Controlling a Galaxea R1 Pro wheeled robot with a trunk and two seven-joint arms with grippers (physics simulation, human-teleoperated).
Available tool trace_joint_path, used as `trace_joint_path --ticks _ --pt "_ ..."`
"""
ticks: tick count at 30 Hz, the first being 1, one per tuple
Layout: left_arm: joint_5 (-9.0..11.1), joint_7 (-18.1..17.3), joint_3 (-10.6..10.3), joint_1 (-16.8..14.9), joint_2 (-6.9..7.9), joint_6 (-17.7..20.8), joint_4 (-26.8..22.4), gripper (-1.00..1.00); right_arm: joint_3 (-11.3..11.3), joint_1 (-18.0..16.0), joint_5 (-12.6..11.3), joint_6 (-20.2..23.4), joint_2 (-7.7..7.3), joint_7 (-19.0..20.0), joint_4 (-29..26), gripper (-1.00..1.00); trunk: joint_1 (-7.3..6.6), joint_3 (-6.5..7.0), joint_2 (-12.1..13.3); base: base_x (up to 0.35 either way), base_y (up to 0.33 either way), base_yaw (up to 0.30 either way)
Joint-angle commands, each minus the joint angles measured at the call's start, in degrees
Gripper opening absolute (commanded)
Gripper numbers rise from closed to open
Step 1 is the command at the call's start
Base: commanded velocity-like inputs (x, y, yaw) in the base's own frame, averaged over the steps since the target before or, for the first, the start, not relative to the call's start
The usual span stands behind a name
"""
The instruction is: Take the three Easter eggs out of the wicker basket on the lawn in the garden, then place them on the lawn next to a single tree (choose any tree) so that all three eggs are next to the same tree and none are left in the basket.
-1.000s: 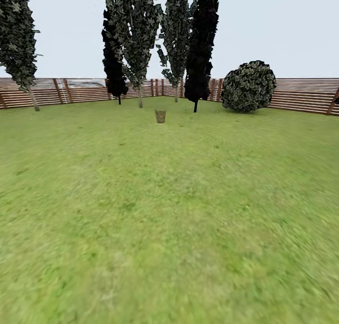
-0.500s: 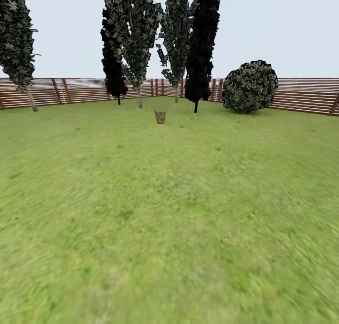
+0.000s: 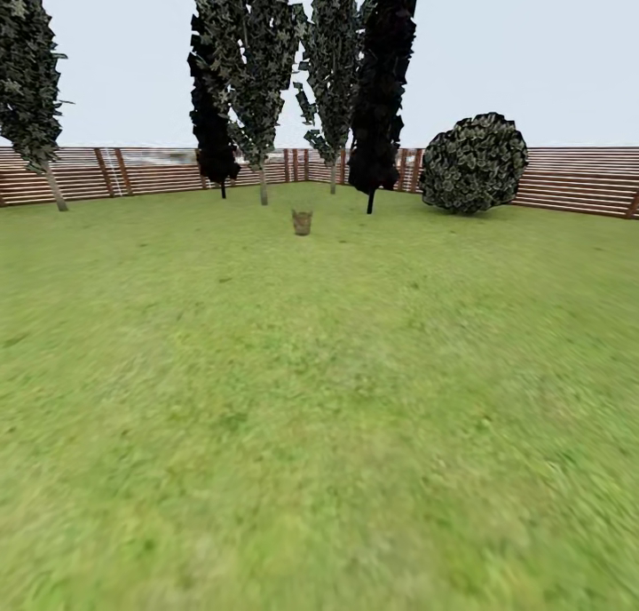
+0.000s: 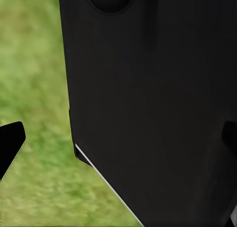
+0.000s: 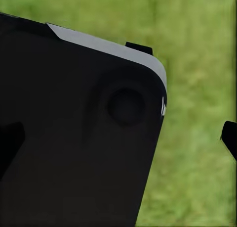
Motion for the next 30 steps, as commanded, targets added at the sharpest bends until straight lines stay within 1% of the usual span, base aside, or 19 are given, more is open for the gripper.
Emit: trace_joint_path --ticks 1,30 --pt "0.0 0.1 0.0 0.0 -0.01 0.0 0.0 1.00 0.1 0.0 0.3 -0.2 -0.01 0.0 0.0 1.00 0.03 -0.05 0.0 0.323 0.000 0.000" --pt "0.0 0.1 0.0 0.0 -0.01 0.0 0.0 1.00 0.1 0.0 0.2 -0.2 -0.01 0.0 0.0 1.00 0.03 -0.05 0.0 0.323 0.000 0.000"
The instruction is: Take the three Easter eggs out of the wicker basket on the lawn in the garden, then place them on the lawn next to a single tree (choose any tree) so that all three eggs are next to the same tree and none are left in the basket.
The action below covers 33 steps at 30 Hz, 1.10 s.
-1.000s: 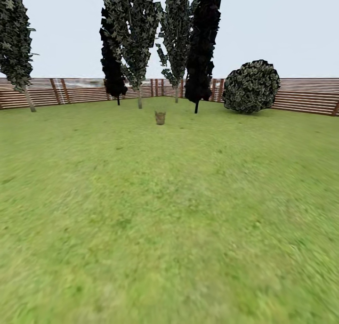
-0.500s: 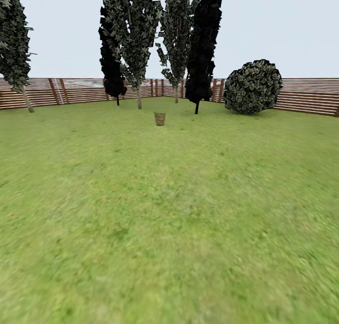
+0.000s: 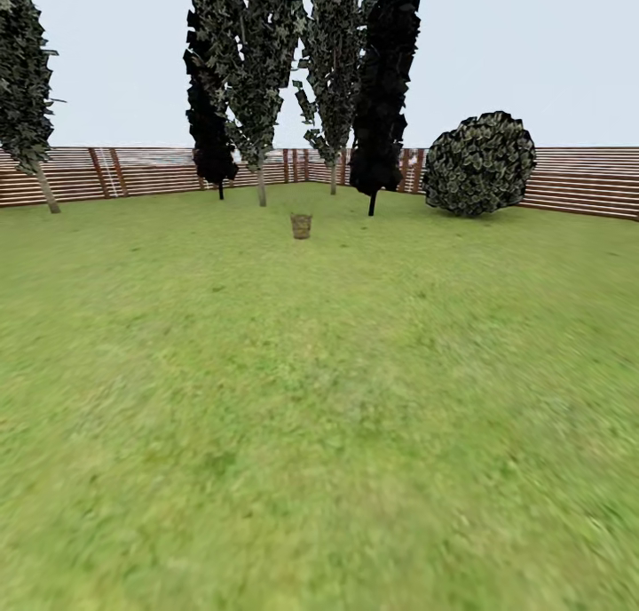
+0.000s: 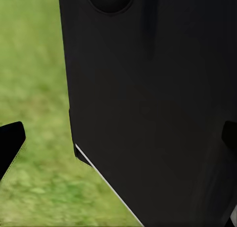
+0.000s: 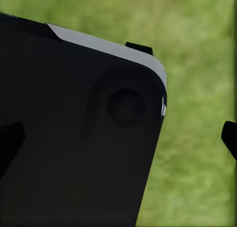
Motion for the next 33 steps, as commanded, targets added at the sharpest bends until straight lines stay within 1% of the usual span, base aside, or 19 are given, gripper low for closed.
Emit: trace_joint_path --ticks 1,33 --pt "0.0 0.1 0.0 0.0 -0.01 0.0 0.0 1.00 0.1 0.0 0.2 -0.2 -0.01 0.0 0.0 1.00 0.03 -0.05 0.0 0.323 0.000 0.000" --pt "0.0 0.1 0.0 0.0 -0.01 0.0 0.0 1.00 0.1 0.0 0.2 -0.2 -0.02 0.0 0.0 1.00 0.03 -0.05 0.0 0.313 0.000 0.000"
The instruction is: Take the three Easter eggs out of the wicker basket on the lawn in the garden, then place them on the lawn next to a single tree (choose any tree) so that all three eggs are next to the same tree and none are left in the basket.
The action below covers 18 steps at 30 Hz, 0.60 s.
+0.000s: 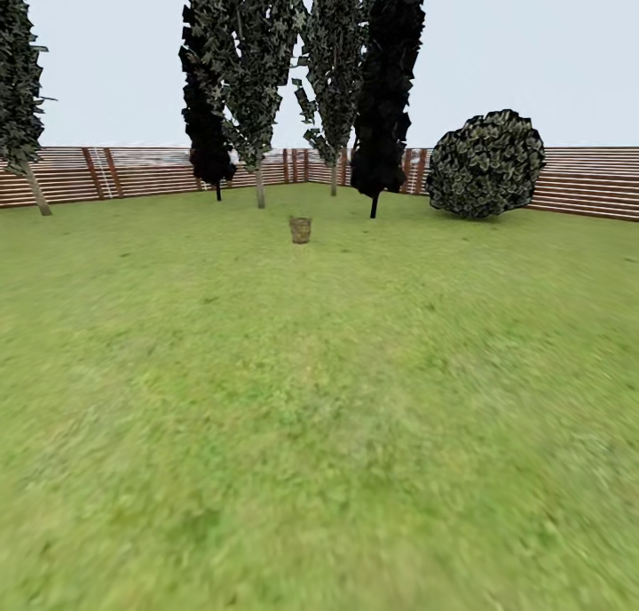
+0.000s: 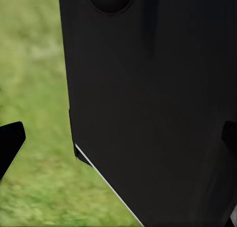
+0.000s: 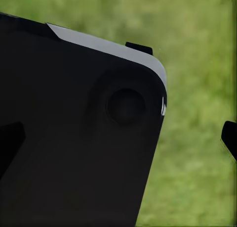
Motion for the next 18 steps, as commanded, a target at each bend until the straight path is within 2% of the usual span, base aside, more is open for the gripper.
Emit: trace_joint_path --ticks 1,18 --pt "0.0 0.1 0.0 0.0 -0.01 0.0 0.0 1.00 0.1 0.0 0.2 -0.2 -0.01 0.0 0.0 1.00 0.03 -0.05 0.0 0.310 0.000 0.000" --pt "0.0 0.1 0.0 0.0 -0.02 0.0 0.0 1.00 -0.1 0.0 0.0 -0.1 0.20 0.0 0.3 1.00 0.03 -0.05 0.0 0.315 0.000 0.000"
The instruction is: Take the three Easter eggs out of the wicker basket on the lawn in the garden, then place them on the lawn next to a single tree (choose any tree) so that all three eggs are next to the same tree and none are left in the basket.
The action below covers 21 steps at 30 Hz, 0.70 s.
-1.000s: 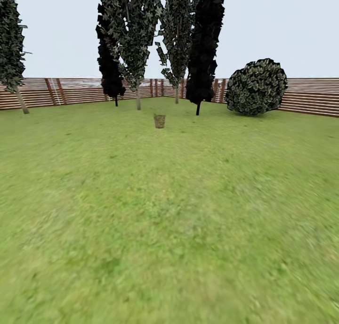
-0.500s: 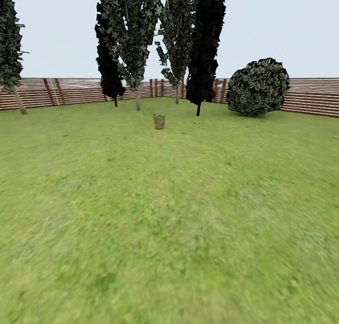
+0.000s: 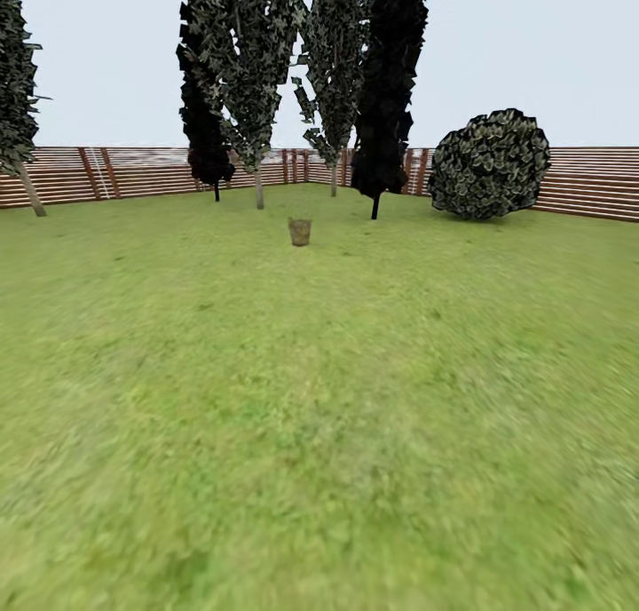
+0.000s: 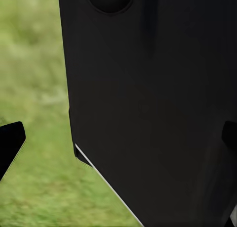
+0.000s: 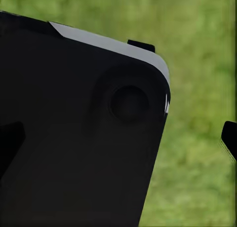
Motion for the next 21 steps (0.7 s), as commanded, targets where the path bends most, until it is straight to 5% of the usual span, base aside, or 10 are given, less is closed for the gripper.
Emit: trace_joint_path --ticks 1,21 --pt "0.0 0.1 0.0 0.0 -0.01 0.0 0.0 1.00 0.1 0.0 0.2 -0.2 0.00 0.0 0.1 1.00 0.03 -0.05 0.0 0.320 0.000 0.000" --pt "0.0 0.1 0.0 0.0 -0.06 0.0 0.0 1.00 0.3 0.0 0.7 -0.2 0.02 0.2 -0.1 1.00 0.03 -0.05 0.0 0.320 0.000 0.011"
